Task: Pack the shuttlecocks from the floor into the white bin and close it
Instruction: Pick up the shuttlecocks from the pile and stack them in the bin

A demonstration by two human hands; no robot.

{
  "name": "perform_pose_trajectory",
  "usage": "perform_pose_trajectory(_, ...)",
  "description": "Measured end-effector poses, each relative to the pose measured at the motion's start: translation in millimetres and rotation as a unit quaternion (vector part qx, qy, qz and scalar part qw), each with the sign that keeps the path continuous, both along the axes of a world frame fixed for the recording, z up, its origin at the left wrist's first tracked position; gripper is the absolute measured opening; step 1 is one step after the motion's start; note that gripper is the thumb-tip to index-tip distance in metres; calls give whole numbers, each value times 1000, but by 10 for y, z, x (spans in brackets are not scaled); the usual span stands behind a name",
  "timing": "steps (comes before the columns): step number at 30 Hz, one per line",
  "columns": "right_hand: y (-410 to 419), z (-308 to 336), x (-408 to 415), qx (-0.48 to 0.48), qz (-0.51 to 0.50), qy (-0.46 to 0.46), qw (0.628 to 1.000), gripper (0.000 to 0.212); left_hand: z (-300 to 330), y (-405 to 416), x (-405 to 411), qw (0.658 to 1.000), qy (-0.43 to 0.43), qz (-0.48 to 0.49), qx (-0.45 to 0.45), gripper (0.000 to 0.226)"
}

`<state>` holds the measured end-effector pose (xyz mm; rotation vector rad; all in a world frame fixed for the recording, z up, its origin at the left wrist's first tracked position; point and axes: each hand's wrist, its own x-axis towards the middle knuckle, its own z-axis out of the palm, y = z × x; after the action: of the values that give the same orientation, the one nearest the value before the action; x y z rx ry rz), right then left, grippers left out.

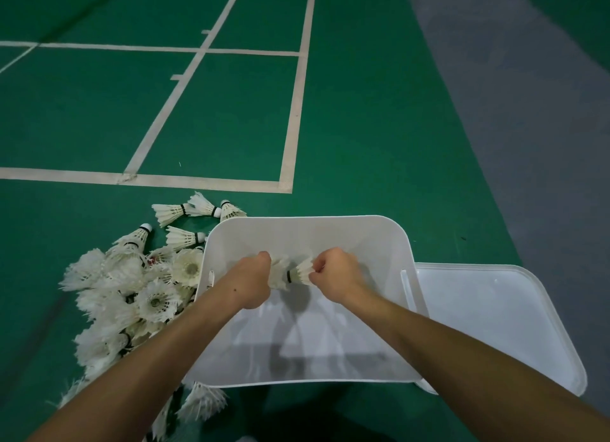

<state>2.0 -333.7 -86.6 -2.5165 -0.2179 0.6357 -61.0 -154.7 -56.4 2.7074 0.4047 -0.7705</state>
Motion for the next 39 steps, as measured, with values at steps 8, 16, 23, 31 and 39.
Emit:
perform_pose_trajectory(8, 192, -192, -30, 55, -15, 52, 997, 9, 1, 81, -18, 998, 6, 30, -60, 54)
perform_pose_trajectory(16, 74, -36, -90, 143, -30, 128, 981, 18, 299, 72, -255, 969, -133, 51, -203, 50)
perform_pose_trajectory(23, 62, 555, -263, 187, 55, -79, 978, 14, 785, 429, -803, 901, -367, 78, -218, 13)
perform_pose_trajectory(31, 710, 1145, -200, 188, 247, -231, 922, 13, 615, 1186, -1040, 911, -364, 153, -119, 14)
perform_pose_trajectory(39, 1291, 1065, 593, 79, 259, -131, 954, 17, 198, 1612, -256, 966, -245, 78, -13, 30)
